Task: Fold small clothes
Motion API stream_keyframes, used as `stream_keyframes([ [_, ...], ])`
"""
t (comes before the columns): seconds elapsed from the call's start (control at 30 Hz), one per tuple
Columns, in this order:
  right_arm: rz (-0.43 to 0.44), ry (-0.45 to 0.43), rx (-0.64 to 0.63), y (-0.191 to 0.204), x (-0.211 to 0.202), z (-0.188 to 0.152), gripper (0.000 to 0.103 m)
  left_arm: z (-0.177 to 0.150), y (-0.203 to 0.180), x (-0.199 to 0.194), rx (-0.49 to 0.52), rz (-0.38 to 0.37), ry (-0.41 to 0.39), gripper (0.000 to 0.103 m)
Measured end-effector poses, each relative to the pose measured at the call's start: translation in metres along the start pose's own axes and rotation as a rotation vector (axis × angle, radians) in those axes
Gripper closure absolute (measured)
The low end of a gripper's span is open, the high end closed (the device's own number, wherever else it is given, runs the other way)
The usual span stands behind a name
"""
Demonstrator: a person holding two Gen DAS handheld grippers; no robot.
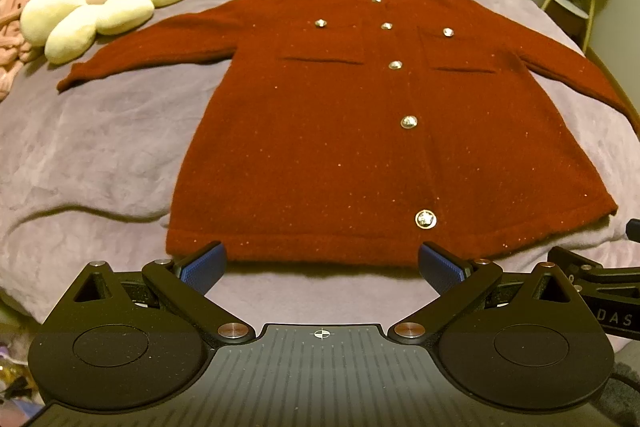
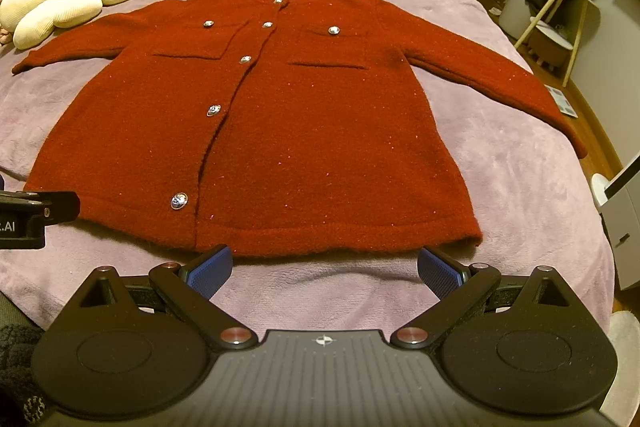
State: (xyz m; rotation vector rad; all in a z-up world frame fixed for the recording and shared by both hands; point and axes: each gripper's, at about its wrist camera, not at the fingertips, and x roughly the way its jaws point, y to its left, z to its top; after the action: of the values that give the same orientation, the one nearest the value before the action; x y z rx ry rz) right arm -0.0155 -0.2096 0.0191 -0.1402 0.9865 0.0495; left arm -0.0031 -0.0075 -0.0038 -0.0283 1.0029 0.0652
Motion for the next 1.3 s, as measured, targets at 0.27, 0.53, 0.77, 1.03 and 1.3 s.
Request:
stream_keyframes([
  [0.27, 0.000, -0.005, -0.002, 0.0021, -0.0002, -0.0008, 0.004, -0.0009, -0.0002, 0.0008, -0.001, 0.002, 0.002, 0.000],
  [0.53, 0.000, -0.010, -0.003, 0.0027, -0.0009, -0.0006, 0.004, -0.0036, 0.0025, 0.0002, -0.006, 0.004, 0.002, 0.000],
  [0.77, 0.000, -0.011, -0.002, 0.0028, -0.0009, -0.0007, 0.004, -0.0034, 0.0039, 0.0007, -0.005, 0.003, 0.003, 0.000],
  [1.03, -0.001, -0.012, 0.006, 0.0021, -0.0009, -0.0003, 0.004, -0.0041, 0.0038, 0.0005, -0.003, 0.007, 0.005, 0.000],
  [1.3, 0.000, -0.014, 0.009, 0.0015, -0.0008, -0.0001, 0.004, -0.0041, 0.0031, 0.0010, -0.004, 0.008, 0.008, 0.000],
])
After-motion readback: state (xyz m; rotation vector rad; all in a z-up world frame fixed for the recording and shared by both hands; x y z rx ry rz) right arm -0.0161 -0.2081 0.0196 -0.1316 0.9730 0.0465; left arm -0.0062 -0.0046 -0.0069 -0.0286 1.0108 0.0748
